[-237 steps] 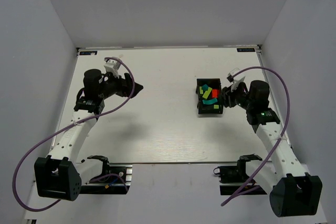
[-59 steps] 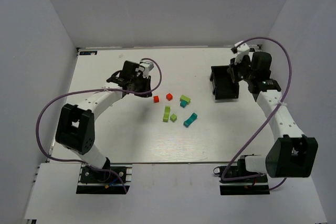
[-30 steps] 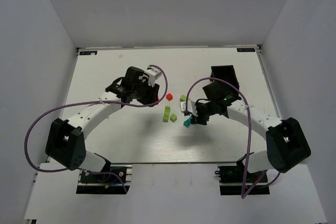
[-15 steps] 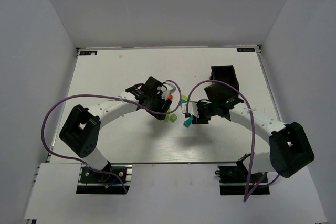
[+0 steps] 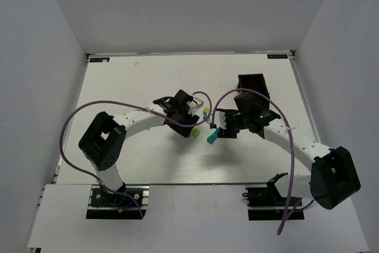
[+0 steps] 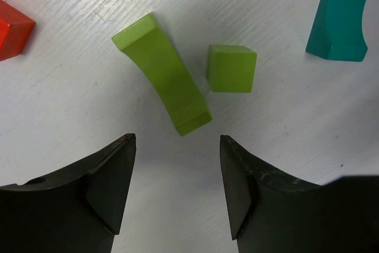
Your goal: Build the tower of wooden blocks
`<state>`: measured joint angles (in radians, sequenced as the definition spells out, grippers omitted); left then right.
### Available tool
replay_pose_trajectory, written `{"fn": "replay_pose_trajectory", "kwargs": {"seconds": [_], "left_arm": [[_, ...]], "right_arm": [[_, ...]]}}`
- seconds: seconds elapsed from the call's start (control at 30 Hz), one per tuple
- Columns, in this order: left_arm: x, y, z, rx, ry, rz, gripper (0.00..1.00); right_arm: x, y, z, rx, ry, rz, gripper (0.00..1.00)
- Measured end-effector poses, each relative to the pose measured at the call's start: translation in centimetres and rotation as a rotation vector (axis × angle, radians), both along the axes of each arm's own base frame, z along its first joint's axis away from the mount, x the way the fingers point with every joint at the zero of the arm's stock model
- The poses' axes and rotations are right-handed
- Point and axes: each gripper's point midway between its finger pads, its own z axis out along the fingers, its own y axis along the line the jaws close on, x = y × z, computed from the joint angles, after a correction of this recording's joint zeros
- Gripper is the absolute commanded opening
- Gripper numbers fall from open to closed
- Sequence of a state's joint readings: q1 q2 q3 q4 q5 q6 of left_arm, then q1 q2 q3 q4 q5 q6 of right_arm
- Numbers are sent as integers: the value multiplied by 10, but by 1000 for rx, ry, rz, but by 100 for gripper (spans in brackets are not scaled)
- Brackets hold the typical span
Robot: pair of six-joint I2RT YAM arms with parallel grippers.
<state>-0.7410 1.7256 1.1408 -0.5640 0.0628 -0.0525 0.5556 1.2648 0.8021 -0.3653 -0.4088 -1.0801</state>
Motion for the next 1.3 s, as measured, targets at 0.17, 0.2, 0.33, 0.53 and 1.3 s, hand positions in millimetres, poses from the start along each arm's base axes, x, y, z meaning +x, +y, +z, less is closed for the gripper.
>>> {"fn": "replay_pose_trajectory", "kwargs": {"seconds": [0.17, 0.2, 0.33, 0.53, 1.3], "left_arm": [[1, -8, -6, 8, 13, 2, 69], [1, -9, -7, 9, 15, 1, 69], [-3, -15, -12, 14, 27, -8, 69], [-5, -16, -21, 48, 35, 2, 67], [11, -11, -32, 128, -15, 85, 47]], "right_arm": [[1, -2, 3, -1, -12, -18, 69], [1, -3, 4, 0, -14, -19, 69], [0, -6, 4, 2, -12, -35, 69], [0, -7, 10, 14, -27, -43, 69], [-4, -10, 6, 12, -10, -57, 69]]}}
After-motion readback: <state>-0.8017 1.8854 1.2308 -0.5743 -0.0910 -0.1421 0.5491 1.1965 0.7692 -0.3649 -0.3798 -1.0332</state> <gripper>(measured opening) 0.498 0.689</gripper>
